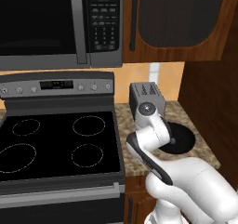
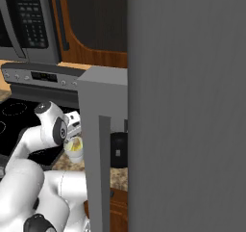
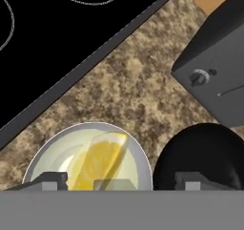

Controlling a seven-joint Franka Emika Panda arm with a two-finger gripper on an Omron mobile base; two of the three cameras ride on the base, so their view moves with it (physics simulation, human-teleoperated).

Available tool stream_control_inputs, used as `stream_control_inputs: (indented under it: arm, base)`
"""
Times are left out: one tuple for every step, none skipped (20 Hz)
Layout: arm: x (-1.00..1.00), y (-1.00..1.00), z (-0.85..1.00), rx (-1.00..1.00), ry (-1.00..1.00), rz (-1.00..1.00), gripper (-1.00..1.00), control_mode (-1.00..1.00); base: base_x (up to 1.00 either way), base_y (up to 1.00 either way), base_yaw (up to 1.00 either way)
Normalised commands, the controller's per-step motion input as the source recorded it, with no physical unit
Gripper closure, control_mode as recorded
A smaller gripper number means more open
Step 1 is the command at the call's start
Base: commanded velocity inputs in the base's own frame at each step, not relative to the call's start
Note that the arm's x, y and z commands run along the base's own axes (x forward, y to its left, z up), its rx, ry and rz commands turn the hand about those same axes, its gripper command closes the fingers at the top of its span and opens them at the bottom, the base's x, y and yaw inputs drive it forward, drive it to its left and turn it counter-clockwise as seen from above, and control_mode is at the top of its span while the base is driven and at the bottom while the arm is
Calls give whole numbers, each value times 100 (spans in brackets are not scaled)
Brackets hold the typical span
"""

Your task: Grab a lemon wedge from the fridge and one ice cube from the ice bowl, and put them in the glass of lemonade.

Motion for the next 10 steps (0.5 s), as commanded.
stream_control_inputs:
  arm:
    - [0,0,20,0,-6,0,-100,-100]
    - [-6,0,52,0,-18,0,-100,-100]
    - [-24,0,75,0,-28,0,-100,-100]
    - [-45,0,90,0,-32,0,-100,-100]
    - [-70,0,87,0,-40,0,-100,-100]
    - [-100,-6,81,0,-55,0,-100,-100]
    - [-100,-20,79,0,-63,0,-100,-100]
    - [-100,-49,69,4,-67,0,-100,-100]
    - [-100,-61,62,9,-69,0,-100,-100]
    - [-100,-71,59,15,-71,0,-100,-100]
  base:
    - [0,0,0]
    - [0,0,0]
    - [0,0,0]
    - [0,0,0]
    - [0,0,0]
    - [0,0,0]
    - [0,0,0]
    - [0,0,0]
    - [0,0,0]
    - [0,0,0]
